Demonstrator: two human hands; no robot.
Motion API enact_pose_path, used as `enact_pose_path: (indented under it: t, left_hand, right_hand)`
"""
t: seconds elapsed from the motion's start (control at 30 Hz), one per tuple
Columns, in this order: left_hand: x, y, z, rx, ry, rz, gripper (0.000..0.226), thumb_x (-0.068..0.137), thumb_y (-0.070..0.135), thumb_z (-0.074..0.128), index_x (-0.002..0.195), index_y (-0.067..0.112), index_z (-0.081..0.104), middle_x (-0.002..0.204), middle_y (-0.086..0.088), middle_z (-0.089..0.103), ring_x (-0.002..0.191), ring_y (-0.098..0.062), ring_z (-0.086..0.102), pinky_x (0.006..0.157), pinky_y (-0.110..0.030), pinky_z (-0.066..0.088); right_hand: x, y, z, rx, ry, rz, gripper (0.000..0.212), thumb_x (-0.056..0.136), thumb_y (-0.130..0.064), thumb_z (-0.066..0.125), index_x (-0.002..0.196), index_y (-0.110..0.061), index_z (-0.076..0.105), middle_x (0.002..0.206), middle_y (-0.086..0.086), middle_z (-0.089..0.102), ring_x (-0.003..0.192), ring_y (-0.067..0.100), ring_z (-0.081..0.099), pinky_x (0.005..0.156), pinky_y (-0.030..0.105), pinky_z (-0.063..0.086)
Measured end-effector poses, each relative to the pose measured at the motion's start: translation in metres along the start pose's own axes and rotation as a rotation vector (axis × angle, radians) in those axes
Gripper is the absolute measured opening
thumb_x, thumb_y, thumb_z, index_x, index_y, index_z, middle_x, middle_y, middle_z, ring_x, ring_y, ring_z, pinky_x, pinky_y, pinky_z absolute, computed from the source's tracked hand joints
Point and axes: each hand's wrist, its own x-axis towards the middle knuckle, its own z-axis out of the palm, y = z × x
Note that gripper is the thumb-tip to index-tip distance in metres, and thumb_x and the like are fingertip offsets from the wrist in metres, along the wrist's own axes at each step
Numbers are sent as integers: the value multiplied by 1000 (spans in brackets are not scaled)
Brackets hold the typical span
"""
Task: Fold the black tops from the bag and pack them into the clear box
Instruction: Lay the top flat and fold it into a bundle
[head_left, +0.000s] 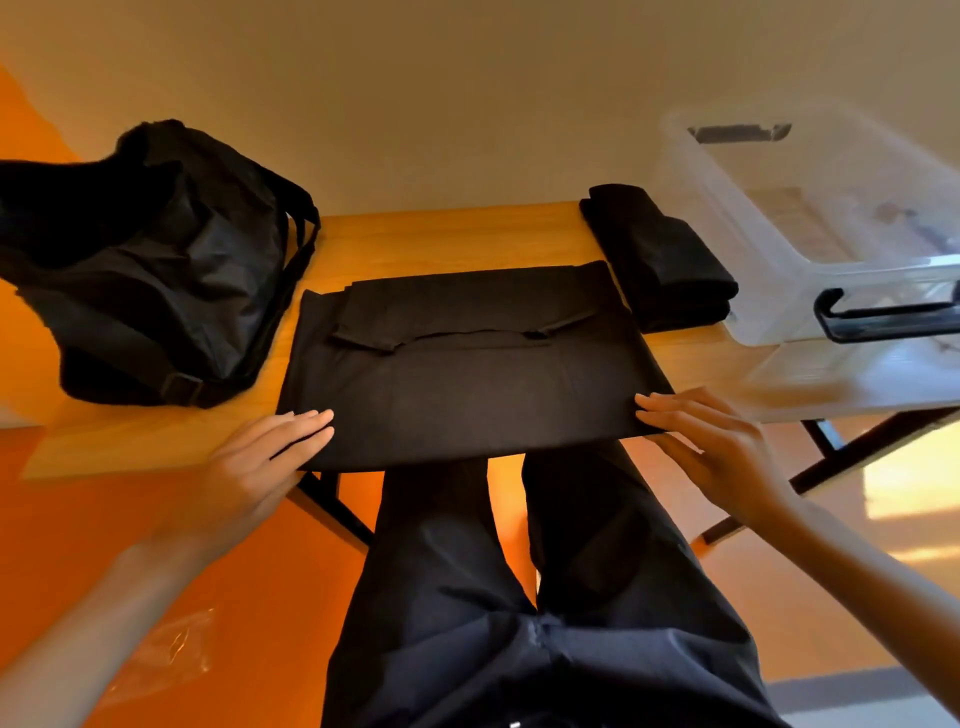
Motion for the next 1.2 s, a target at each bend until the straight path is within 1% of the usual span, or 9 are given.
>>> enact_pose_path:
  t: [0.07,0.17,0.27,0.4,0.53,0.67,0.93,1.13,1.2]
  left_hand:
    - [-7,1,1,22,47,-1,33,92,-6,57,123,-4,70,128,-17,67,118,-34,65,104,-48,51]
    - [-17,3,0,75,105,-36,28,93,-1,57,114,-4,74,118,-17,71,108,-37,69,91,-50,56]
    - [-21,8,-8,129,175,-82,24,94,7,59,107,2,79,107,-12,75,102,-37,69,86,-47,49]
    - [-23,13,-18,138,237,-105,23,93,10,60,101,2,80,97,-8,76,94,-36,68,80,-47,44]
    - [-20,-3,-23,162,206,-46,25,96,8,56,108,-1,77,95,-11,74,86,-37,68,77,-44,43]
    - [0,-15,-34,168,257,-59,25,99,8,57,110,-5,75,92,-13,72,85,-37,65,77,-45,43]
    - [37,-36,-51,192,356,-79,16,95,7,67,99,-3,78,84,-13,72,79,-38,65,73,-45,44]
    - [59,-58,-50,169,255,-151,22,95,17,64,99,1,78,84,-8,72,81,-33,58,73,-41,38]
    - [67,-64,-50,164,222,-190,23,94,20,64,99,2,78,85,-6,71,82,-32,58,74,-40,36]
  right_hand:
    - [-2,5,-3,-4,11,-28,24,97,-19,63,114,-9,75,124,4,70,114,20,65,95,32,54]
    - [-4,9,-6,-45,30,-49,21,97,-16,63,111,-7,77,119,5,72,106,22,66,90,30,53]
    - [-4,7,-9,-76,50,-67,20,97,-13,62,110,-6,76,113,6,74,97,23,66,83,28,52]
    - [-5,10,-16,-162,42,-146,22,94,-6,66,113,-5,75,104,8,72,88,22,64,67,33,54]
    - [8,17,-24,-168,67,-185,21,100,-12,60,110,-2,76,94,9,70,82,24,63,61,38,53]
    - [31,27,-33,-157,79,-160,20,102,-17,61,100,-3,76,92,7,69,84,26,64,63,44,53]
    - [77,39,-46,-159,77,-168,22,102,-19,60,106,-3,75,95,7,71,87,25,63,72,41,52]
    - [110,54,-41,-174,-32,-87,29,101,-30,55,103,-9,75,90,2,69,86,22,59,70,41,52]
    - [120,56,-38,-194,-45,-80,31,100,-32,53,101,-11,75,88,2,70,87,23,59,76,43,50]
